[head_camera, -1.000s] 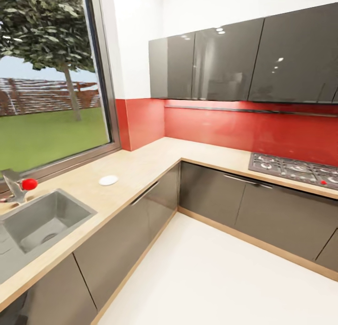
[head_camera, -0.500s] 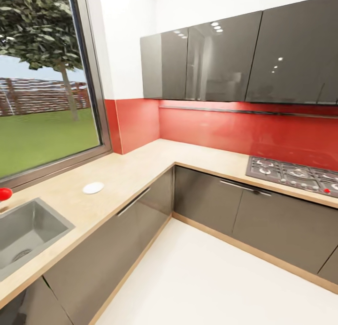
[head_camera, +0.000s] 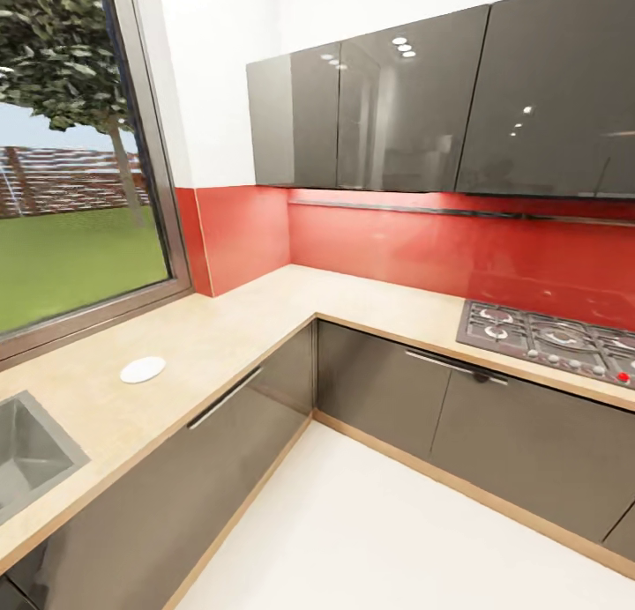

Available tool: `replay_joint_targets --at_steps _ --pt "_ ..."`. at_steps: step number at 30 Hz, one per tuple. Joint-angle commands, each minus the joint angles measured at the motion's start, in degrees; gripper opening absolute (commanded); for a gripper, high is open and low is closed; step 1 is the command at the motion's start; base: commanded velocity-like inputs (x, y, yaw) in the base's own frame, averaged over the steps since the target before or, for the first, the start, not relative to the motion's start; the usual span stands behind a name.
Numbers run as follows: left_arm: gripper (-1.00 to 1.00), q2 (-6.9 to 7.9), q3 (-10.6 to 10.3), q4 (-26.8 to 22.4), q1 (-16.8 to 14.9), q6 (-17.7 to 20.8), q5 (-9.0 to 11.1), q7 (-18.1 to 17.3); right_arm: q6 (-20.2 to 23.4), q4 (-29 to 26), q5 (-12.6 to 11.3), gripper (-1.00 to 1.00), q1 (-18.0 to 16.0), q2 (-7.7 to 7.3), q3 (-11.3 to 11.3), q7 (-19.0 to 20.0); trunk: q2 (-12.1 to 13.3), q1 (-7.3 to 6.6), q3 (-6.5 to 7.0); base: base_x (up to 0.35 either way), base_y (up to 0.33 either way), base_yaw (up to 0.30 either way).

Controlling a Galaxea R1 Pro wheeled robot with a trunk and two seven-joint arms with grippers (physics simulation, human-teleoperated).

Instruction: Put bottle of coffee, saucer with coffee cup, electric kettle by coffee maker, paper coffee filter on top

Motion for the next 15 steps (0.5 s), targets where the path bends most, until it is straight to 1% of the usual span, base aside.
replay_joint_targets --at_steps 1,5,7,10,15 --pt "1.00 -0.01 0.39 0.00 -0.04 -0.18 -0.60 0.17 0.00 0.00 0.31 1.00 -0.04 0.02 -0.22 -0.18 -0.11 0.06 -0.12 0.280 -0.200 0.000" --pt "1.00 -0.01 0.39 0.00 -0.02 -0.18 -0.61 0.17 0.00 -0.07 0.31 1.00 -0.04 0.02 -0.22 -0.20 -0.11 0.06 -0.12 0.281 -0.204 -0.002" --pt "1.00 -0.01 0.39 0.00 -0.06 -0.18 -0.60 0.17 0.00 -0.08 0.31 1.00 -0.04 -0.03 -0.22 -0.19 -0.11 0.06 -0.12 0.280 -0.207 -0.092" --pt "1.00 -0.01 0.39 0.00 -0.05 -0.18 -0.60 0.17 0.00 -0.08 0.31 1.00 -0.05 -0.12 -0.22 -0.18 -0.11 0.06 -0.12 0.281 -0.208 -0.215" --pt "1.00 -0.01 0.39 0.00 -0.03 -0.18 -0.60 0.17 0.00 -0.09 0.31 1.00 -0.06 -0.12 -0.22 -0.18 -0.11 0.06 -0.12 0.281 -0.208 -0.265"
